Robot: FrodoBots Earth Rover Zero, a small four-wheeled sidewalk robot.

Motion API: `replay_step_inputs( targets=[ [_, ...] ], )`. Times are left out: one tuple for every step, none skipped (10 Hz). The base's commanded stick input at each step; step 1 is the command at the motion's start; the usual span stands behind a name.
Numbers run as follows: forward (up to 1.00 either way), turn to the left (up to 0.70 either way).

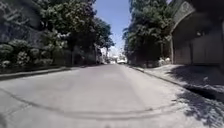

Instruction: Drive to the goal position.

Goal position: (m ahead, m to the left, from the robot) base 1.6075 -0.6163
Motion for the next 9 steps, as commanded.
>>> replay_step_inputs(
  targets=[
    [1.00,0.00],
    [1.00,0.00],
    [1.00,0.00],
    [1.00,0.00],
    [1.00,0.00],
    [1.00,0.00],
    [1.00,0.00],
    [1.00,0.00],
    [1.00,0.00]
  ],
)
